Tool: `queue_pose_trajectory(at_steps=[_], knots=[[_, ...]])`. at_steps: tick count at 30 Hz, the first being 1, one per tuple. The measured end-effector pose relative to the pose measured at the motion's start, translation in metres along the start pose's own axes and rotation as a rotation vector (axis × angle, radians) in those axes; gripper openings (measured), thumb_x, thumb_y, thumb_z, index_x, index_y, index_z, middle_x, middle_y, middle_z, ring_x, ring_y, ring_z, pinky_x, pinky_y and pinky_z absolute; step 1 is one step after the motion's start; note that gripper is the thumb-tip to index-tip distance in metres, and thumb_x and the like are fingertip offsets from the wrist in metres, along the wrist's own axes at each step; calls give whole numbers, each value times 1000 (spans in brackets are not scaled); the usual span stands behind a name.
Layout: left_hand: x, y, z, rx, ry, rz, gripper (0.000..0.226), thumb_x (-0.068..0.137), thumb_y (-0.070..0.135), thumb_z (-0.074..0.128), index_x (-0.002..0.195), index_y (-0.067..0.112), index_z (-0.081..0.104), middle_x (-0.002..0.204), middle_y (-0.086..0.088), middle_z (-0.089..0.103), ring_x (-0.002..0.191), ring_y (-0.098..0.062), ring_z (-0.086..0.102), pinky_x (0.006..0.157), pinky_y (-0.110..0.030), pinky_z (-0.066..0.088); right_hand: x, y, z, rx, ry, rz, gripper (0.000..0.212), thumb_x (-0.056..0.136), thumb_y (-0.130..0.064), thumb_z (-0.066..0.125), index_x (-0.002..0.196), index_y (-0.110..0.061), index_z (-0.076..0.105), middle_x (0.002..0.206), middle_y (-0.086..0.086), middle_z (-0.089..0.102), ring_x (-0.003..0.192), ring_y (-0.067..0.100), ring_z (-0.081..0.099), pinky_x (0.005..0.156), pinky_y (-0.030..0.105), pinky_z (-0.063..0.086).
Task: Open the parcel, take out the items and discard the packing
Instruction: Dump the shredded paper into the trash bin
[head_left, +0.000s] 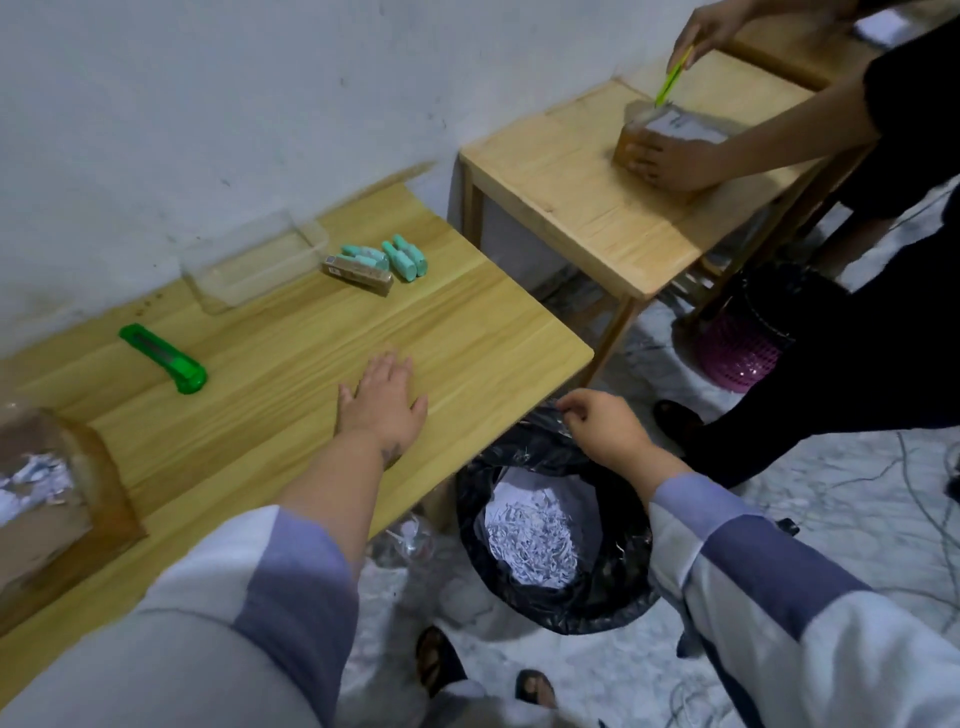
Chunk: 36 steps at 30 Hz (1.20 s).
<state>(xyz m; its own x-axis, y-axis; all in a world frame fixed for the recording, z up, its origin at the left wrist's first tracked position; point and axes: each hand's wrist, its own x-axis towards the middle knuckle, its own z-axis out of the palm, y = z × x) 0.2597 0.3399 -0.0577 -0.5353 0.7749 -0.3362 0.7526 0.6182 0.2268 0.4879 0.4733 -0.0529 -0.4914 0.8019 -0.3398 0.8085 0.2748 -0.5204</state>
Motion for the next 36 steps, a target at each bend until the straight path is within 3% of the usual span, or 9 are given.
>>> queue_pose_trajectory(at_steps=[3,6,12,17,21,24,28,33,36], knots=[[-19,-7,-22,-114,-11,-18,55,96,34,45,147,24,30,158,1,22,146,-19,17,119,-46,16,-3,-41,-10,-27,-15,-115,28,91,-13,43,106,-19,66,97,9,70,84,27,65,74,37,54],[-54,-24,-40,-280,59,-116,42,94,32,48,136,26,48,146,-2,44,133,-22,42,110,-37,34,-12,-88,-10,-83,-64,-256,30,93,-14,40,112,-21,63,99,9,66,70,24,59,59,30,46],[-147,-89,-69,-341,244,-339,37,93,24,52,130,21,55,138,-8,52,127,-27,48,104,-34,40,-50,-183,22,-156,-214,-570,32,90,-10,43,112,-17,66,108,11,68,98,28,62,75,27,43],[-229,-159,-76,-451,380,-506,33,89,21,57,122,24,61,134,0,57,116,-24,57,97,-37,48,-93,-250,62,-190,-325,-751,31,89,-12,44,109,-20,67,100,11,69,83,26,62,69,24,42],[-269,-206,-75,-536,510,-633,38,89,23,61,127,14,58,133,-8,57,114,-25,59,97,-36,49,-118,-296,88,-229,-380,-853,31,89,-11,46,112,-18,65,107,11,68,96,29,63,76,26,44],[-278,-238,-68,-581,523,-679,56,85,34,68,134,13,51,142,-11,46,125,-29,50,105,-39,42,-124,-326,113,-273,-402,-863,33,90,-16,51,122,-17,59,120,10,64,111,28,59,87,29,45],[-274,-278,-63,-646,509,-661,91,72,60,70,146,22,33,148,-5,36,130,-29,44,107,-47,40,-122,-360,145,-213,-399,-789,43,92,-21,53,134,-12,47,127,16,60,117,32,55,92,33,44],[-238,-340,-61,-792,506,-625,91,79,63,61,150,21,23,154,-6,31,138,-28,36,111,-47,35,-91,-402,191,-114,-408,-559,49,95,-27,48,140,-10,37,133,18,55,118,35,55,95,39,46],[-215,-368,-69,-842,526,-696,77,90,54,51,151,19,20,155,-7,30,140,-29,32,113,-48,31,-71,-420,213,35,-398,-418,49,97,-33,44,140,-11,37,135,18,53,118,37,54,97,44,48]])
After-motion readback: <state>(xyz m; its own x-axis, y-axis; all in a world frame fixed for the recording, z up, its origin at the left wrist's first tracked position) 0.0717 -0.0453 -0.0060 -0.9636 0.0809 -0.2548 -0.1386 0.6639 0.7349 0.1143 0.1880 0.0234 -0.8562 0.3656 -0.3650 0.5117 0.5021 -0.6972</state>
